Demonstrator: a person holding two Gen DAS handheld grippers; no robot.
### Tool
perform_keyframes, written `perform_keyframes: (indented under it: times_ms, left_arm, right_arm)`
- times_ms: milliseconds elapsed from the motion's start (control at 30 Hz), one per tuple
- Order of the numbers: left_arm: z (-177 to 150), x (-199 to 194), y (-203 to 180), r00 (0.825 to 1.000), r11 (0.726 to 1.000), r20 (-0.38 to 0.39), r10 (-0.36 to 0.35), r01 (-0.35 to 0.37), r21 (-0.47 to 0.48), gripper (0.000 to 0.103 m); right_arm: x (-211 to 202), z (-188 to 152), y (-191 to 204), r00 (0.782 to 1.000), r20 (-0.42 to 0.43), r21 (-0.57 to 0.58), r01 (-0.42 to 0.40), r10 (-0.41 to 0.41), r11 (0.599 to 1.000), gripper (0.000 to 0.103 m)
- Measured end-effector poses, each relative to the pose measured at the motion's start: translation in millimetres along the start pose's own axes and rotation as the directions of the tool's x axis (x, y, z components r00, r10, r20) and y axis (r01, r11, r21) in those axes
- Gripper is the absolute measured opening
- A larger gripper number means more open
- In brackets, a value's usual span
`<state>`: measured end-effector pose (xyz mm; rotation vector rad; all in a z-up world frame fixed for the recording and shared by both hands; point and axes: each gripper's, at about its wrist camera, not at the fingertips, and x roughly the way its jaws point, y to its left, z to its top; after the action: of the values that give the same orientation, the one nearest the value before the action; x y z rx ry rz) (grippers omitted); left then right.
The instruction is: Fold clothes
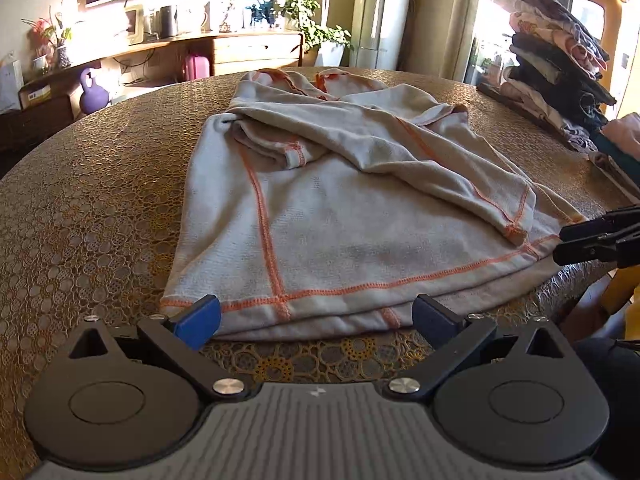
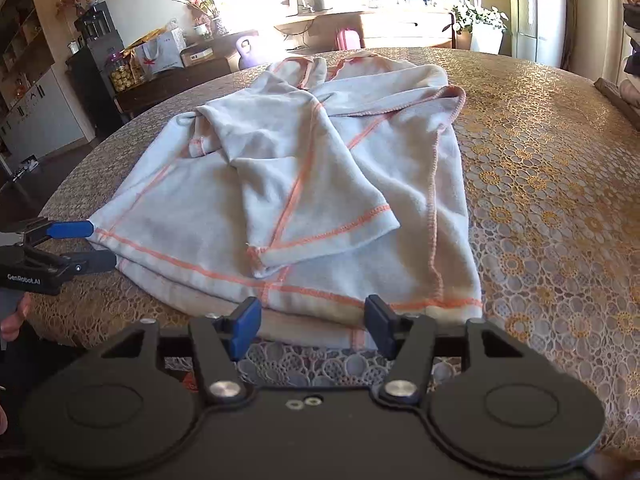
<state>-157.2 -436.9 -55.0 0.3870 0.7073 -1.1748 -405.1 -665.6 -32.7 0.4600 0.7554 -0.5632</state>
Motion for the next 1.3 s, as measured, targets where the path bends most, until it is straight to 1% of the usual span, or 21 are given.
perform_keyframes:
  times_ms: [133, 233, 267, 300, 333, 400, 467, 500, 600, 633, 733, 767, 800, 867, 933, 1000, 1067, 1100, 1167, 1200, 1300]
  left_arm:
    - [5.8, -18.9, 15.7, 0.999, 0.999, 0.045, -0.019, 0.021, -0.043, 0.102]
    - [13.0, -27.9, 44.1, 0.998, 0.991, 0.046, -0.044, 0.049, -0.125, 0.102]
    - [15.3, -28.1, 55.8, 0.998, 0.983, 0.036, -0.06, 0.065, -0.172, 0.102]
    - [17.0, -26.3, 69.4, 0.996, 0.967, 0.021, -0.089, 0.091, -0.239, 0.102]
    - [17.0, -23.5, 82.1, 0.992, 0.943, 0.01, -0.122, 0.119, -0.312, 0.102]
    - [15.7, -17.4, 106.1, 0.982, 0.876, -0.004, -0.189, 0.167, -0.453, 0.102]
    - [12.1, -13.1, 118.7, 0.975, 0.825, -0.002, -0.223, 0.187, -0.534, 0.101]
    - [11.0, -12.3, 121.0, 0.973, 0.81, 0.002, -0.231, 0.193, -0.554, 0.098]
    - [6.8, -6.8, 122.0, 0.97, 0.768, -0.008, -0.242, 0.187, -0.612, 0.09]
    - [6.1, -5.9, 121.4, 0.968, 0.759, -0.002, -0.25, 0.195, -0.621, 0.088]
    - [5.0, -3.7, 119.8, 0.965, 0.738, -0.002, -0.262, 0.199, -0.644, 0.079]
    - [4.6, -2.6, 119.7, 0.963, 0.73, -0.003, -0.271, 0.204, -0.652, 0.071]
    - [4.2, -1.4, 119.8, 0.959, 0.722, -0.005, -0.284, 0.21, -0.659, 0.06]
    - [3.4, 0.3, 118.8, 0.954, 0.71, -0.009, -0.298, 0.215, -0.67, 0.052]
    - [2.9, 3.8, 117.3, 0.952, 0.71, -0.025, -0.304, 0.209, -0.673, 0.048]
    - [2.2, 6.1, 117.8, 0.954, 0.703, -0.033, -0.299, 0.197, -0.683, 0.036]
    - [1.3, 7.1, 117.9, 0.955, 0.696, -0.039, -0.293, 0.185, -0.694, 0.031]
    - [1.5, 6.7, 117.2, 0.957, 0.698, -0.041, -0.286, 0.179, -0.693, 0.023]
    - [3.3, 4.8, 114.9, 0.961, 0.71, -0.046, -0.274, 0.169, -0.684, 0.014]
    - [4.4, 2.8, 113.7, 0.964, 0.717, -0.044, -0.263, 0.164, -0.678, 0.01]
    - [5.6, -6.7, 111.6, 0.974, 0.733, -0.03, -0.226, 0.15, -0.664, 0.007]
  right_arm:
    - [-17.8, 5.0, -11.5, 1.0, 0.03, 0.084, -0.011, 0.009, 0.996, 0.103]
    - [-27.5, 0.5, -36.5, 0.999, 0.049, 0.177, -0.025, 0.017, 0.984, 0.103]
    - [-30.7, -1.1, -45.0, 0.998, 0.055, 0.208, -0.03, 0.019, 0.978, 0.103]
    - [-33.9, -2.8, -53.6, 0.998, 0.062, 0.239, -0.035, 0.021, 0.97, 0.103]
    - [-37.1, -4.4, -62.1, 0.997, 0.068, 0.27, -0.04, 0.023, 0.962, 0.103]
    - [-43.6, -7.6, -79.2, 0.996, 0.082, 0.33, -0.051, 0.026, 0.942, 0.103]
    - [-45.8, -12.2, -93.7, 0.995, 0.091, 0.392, -0.069, 0.035, 0.917, 0.103]
    - [-44.5, -14.5, -98.2, 0.995, 0.095, 0.414, -0.073, 0.037, 0.907, 0.103]
    - [-36.8, -21.7, -109.7, 0.996, 0.087, 0.477, -0.047, 0.006, 0.877, 0.103]
    - [-34.7, -24.7, -113.8, 0.996, 0.09, 0.501, -0.057, 0.014, 0.864, 0.103]
    - [-30.9, -26.4, -115.9, 0.994, 0.103, 0.523, -0.082, 0.033, 0.848, 0.103]
    - [-29.7, -26.9, -116.5, 0.993, 0.108, 0.53, -0.091, 0.039, 0.843, 0.103]
    - [-28.6, -25.6, -115.0, 0.993, 0.111, 0.526, -0.098, 0.046, 0.845, 0.103]
    - [-26.1, -22.2, -110.8, 0.992, 0.113, 0.512, -0.111, 0.061, 0.852, 0.103]
    - [-20.8, -18.2, -105.2, 0.992, 0.099, 0.492, -0.115, 0.076, 0.863, 0.103]
    - [-15.7, -15.8, -100.5, 0.995, 0.078, 0.477, -0.09, 0.059, 0.874, 0.103]
    - [-14.5, -14.9, -100.1, 0.996, 0.075, 0.492, -0.084, 0.053, 0.866, 0.103]
    - [-14.0, -14.5, -100.0, 0.996, 0.074, 0.501, -0.081, 0.051, 0.862, 0.103]
    - [-15.8, -15.1, -99.4, 0.993, 0.095, 0.515, -0.105, 0.065, 0.851, 0.103]
    - [-17.2, -15.0, -98.0, 0.994, 0.098, 0.515, -0.1, 0.058, 0.852, 0.103]
    - [-22.2, -16.1, -94.5, 0.993, 0.108, 0.518, -0.091, 0.041, 0.851, 0.103]
